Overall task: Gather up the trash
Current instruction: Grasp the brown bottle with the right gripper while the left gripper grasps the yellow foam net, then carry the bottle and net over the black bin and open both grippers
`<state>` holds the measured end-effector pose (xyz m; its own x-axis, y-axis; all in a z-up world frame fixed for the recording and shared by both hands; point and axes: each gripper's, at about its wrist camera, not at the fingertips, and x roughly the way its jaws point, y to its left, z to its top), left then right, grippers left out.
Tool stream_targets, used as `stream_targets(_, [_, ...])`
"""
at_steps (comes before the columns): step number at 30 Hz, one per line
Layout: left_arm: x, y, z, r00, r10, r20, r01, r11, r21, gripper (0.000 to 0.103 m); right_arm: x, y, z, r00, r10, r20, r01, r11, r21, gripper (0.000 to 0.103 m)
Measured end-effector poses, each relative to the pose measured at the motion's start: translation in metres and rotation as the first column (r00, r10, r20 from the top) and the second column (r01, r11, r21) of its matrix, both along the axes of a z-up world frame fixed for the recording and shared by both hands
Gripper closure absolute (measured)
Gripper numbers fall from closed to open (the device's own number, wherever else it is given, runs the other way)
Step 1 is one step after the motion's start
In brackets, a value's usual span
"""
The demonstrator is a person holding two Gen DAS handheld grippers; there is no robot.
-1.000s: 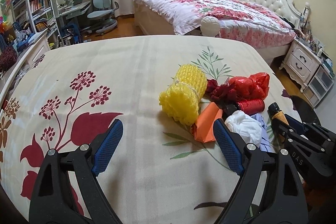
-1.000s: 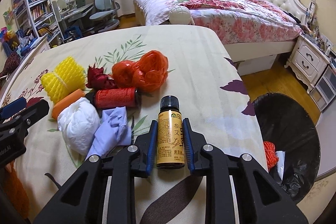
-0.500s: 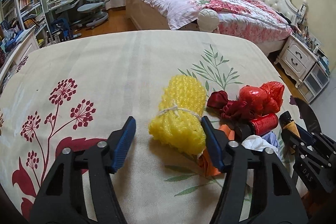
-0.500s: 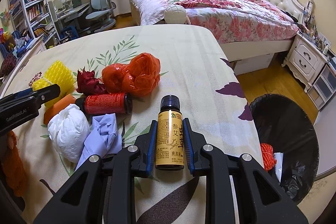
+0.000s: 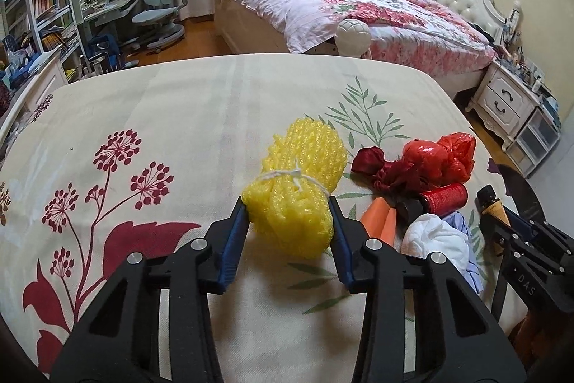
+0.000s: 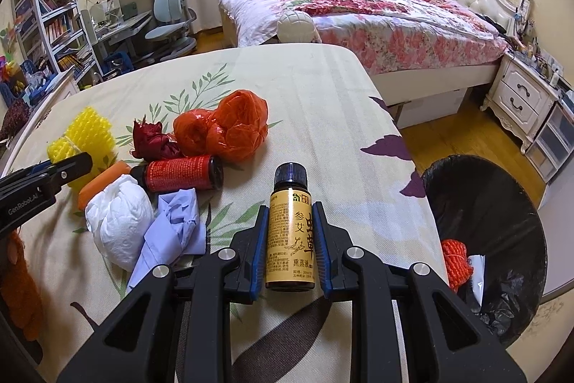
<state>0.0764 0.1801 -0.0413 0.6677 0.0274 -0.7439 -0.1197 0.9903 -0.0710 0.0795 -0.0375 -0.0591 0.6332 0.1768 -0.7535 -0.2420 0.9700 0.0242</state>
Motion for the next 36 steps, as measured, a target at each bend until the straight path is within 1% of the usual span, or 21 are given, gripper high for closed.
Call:
stream_targets(8, [-0.031,-0.012,0.009,1.000,0.012,0.022,-0.012,1.000,-0.007,0.062,-0.014,-0.013,0.005,1.000,-0.017,0.015,0.017,1.000,0.012,0.078])
stream_targets(18, [-0.059,-0.044,0.016,0.999,-0.016,0.036,0.016,1.000,-0.005,0.062,-0.035,-0.035,0.012,0.998,-0.051,0.041,0.050,0.998,0.024,0.078])
stream_targets(28, [-0.071,-0.080,0.026,0.995,-0.074,0.069,0.073,0.997,0.012,0.062,-0.043,-0.063,0.018,0.992,-0.105,0.066,0.102,0.994,0.040,0.078])
stream_targets(36, [-0.068,-0.117,0.028,0.987,-0.142,0.079,0.141,0.990,0.019,0.062,-0.047,-0.090,0.019,0.984,-0.160,0.083,0.157,0.987,0.045,0.078])
